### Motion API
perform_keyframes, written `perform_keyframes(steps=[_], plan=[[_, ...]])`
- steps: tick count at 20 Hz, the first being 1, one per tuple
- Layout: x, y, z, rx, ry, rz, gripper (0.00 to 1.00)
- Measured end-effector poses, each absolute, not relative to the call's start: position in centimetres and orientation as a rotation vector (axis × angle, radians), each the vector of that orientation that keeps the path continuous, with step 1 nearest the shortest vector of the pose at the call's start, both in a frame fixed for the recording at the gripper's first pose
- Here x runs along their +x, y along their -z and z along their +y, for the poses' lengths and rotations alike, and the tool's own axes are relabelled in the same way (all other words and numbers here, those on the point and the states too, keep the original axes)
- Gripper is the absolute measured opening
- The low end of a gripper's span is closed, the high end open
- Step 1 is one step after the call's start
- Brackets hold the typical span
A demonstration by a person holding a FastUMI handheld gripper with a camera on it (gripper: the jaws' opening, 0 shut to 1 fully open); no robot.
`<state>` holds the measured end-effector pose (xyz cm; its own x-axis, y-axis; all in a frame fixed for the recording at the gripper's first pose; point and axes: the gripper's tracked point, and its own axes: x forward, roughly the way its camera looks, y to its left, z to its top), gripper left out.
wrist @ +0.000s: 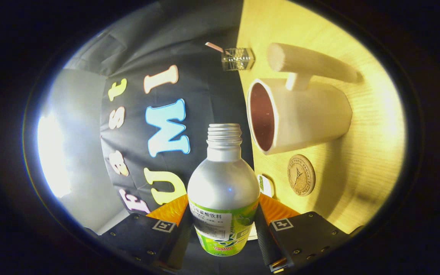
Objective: Take the bottle from table, then pour the juice into the cup, finally place the bottle on the coaster
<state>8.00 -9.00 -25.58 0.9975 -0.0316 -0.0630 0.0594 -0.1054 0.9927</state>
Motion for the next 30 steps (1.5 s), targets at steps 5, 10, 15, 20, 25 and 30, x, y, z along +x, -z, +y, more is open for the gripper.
perform_keyframes(steps=[5,10,15,20,25,30], plan=[[7.9,24.7,-9.5,1.391,0.083,0.045,0.76],[8.3,24.9,-9.5,1.153,0.122,0.090,0.76],[8.8,24.7,-8.5,0.839,0.153,0.136,0.76],[10.1,24.0,-7.7,0.491,0.176,0.157,0.76],[12.1,23.5,-5.8,0.094,0.169,0.168,0.76],[13.4,21.1,-5.2,-0.307,0.220,0.110,0.76]])
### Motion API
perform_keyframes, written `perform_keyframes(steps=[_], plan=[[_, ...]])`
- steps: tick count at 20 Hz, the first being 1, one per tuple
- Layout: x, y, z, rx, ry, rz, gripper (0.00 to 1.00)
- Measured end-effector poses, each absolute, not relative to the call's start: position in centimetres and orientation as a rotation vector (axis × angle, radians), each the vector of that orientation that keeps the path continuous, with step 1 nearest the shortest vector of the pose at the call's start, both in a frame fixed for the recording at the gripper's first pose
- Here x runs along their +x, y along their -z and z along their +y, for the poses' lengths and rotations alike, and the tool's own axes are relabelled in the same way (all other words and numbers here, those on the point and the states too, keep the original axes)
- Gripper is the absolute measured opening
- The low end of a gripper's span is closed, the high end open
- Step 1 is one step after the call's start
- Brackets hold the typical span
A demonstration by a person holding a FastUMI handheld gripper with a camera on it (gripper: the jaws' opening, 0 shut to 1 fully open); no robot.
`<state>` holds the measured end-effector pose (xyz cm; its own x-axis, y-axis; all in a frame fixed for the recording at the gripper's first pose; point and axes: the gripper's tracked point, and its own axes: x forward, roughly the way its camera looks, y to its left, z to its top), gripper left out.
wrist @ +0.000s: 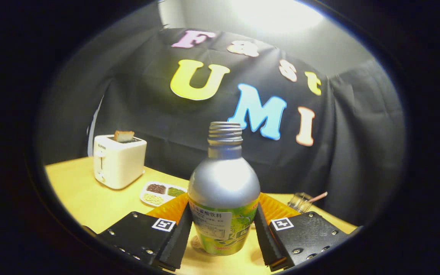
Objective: Take the bottle from table, then pour the juice into the cup, finally place the bottle on the coaster
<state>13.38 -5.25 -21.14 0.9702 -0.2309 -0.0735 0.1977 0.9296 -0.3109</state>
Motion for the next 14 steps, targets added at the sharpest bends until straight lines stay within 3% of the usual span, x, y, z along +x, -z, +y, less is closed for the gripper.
perform_keyframes(steps=[14], plan=[[16.5,27.1,-5.4,-0.112,0.176,0.173,0.77]])
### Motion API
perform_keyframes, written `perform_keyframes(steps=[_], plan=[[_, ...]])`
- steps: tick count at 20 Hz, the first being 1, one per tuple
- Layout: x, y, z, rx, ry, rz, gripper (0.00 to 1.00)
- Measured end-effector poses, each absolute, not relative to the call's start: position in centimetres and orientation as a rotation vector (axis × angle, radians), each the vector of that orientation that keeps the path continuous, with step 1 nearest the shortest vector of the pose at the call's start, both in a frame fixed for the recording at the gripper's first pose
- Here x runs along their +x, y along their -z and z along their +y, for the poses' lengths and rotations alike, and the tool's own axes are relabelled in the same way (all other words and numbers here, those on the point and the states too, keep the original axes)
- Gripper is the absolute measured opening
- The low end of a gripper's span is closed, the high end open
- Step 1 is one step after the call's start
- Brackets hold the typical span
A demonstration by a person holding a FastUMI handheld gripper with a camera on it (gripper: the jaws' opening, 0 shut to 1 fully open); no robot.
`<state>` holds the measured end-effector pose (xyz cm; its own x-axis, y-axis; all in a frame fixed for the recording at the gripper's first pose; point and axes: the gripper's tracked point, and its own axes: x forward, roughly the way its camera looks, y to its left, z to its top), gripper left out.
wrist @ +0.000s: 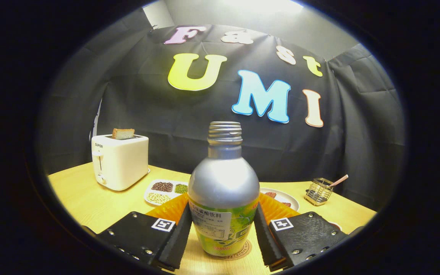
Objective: Take the bottle from table, then pour the juice into the cup, finally place the bottle on the coaster
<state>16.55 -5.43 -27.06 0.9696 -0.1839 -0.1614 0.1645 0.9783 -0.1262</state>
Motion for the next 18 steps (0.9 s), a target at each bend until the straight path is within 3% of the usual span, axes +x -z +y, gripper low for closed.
perform_keyframes(steps=[18], plan=[[17.7,31.2,-8.8,0.051,0.201,0.175,0.77]])
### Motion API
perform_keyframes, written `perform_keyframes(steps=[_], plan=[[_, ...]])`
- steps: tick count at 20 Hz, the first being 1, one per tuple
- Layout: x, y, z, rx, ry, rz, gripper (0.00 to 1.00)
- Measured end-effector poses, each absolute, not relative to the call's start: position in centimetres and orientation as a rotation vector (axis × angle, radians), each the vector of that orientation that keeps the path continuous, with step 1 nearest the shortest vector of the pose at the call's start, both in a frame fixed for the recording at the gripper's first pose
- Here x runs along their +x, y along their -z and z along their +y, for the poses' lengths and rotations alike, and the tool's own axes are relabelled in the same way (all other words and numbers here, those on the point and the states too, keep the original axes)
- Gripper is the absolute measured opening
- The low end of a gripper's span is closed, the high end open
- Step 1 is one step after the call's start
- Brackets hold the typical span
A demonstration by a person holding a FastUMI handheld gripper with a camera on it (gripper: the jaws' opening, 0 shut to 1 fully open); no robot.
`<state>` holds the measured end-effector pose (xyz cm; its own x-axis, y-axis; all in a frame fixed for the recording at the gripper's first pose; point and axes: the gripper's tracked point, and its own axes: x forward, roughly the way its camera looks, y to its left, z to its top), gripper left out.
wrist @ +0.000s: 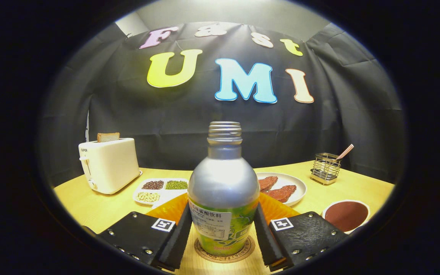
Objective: Take the bottle from table, then pour the juice into the cup, finally place the bottle on the coaster
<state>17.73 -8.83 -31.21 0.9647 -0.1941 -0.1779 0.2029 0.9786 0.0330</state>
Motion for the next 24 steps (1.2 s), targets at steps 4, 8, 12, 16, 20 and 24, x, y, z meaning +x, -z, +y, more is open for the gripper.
perform_keyframes(steps=[4,8,12,16,20,24], plan=[[17.9,31.2,-9.1,0.037,0.207,0.172,0.77],[17.5,29.3,-8.4,0.077,0.178,0.135,0.99],[15.6,24.7,-8.4,0.073,0.159,0.090,0.98],[13.3,18.7,-8.9,0.125,0.167,0.097,0.98],[9.9,10.9,-8.5,0.102,0.133,0.048,0.98],[7.5,4.4,-7.6,0.029,0.112,0.013,0.97]])
